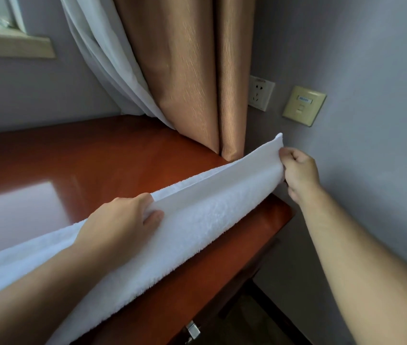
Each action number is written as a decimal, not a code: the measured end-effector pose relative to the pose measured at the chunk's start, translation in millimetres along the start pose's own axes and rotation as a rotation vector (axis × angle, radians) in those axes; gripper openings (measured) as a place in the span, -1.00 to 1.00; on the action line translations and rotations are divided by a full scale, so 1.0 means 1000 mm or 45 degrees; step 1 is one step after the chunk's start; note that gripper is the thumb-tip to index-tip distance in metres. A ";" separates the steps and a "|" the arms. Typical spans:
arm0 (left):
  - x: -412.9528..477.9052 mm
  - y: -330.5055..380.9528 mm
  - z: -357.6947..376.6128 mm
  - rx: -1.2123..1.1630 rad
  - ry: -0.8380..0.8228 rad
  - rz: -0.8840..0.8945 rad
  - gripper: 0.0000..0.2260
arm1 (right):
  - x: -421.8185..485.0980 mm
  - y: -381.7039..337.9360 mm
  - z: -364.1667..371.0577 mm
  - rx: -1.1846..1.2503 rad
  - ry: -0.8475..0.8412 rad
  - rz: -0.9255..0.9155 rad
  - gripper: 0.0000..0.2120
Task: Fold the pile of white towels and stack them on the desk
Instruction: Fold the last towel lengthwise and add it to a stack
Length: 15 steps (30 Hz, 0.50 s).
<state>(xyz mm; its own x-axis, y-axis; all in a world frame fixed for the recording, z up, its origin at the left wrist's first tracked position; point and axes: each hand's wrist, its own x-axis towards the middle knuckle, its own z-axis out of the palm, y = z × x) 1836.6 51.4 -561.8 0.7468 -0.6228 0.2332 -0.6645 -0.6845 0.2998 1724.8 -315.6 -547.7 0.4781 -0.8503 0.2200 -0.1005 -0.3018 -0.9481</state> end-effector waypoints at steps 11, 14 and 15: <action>0.007 -0.001 -0.004 -0.097 -0.080 -0.062 -0.68 | 0.000 0.003 -0.016 -0.369 -0.184 0.173 -0.55; 0.012 -0.004 -0.002 -0.107 -0.091 -0.046 -0.64 | 0.001 0.002 -0.011 -0.458 -0.238 0.121 -0.54; 0.013 -0.005 -0.001 -0.106 -0.086 -0.034 -0.63 | 0.002 0.000 -0.009 -0.499 -0.248 0.075 -0.61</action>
<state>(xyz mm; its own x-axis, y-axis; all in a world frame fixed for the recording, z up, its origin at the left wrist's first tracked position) 1849.9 46.9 -559.1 0.7586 -0.6310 0.1621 -0.6379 -0.6688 0.3818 1717.7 -320.9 -545.3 0.6131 -0.7854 0.0851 -0.4380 -0.4276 -0.7908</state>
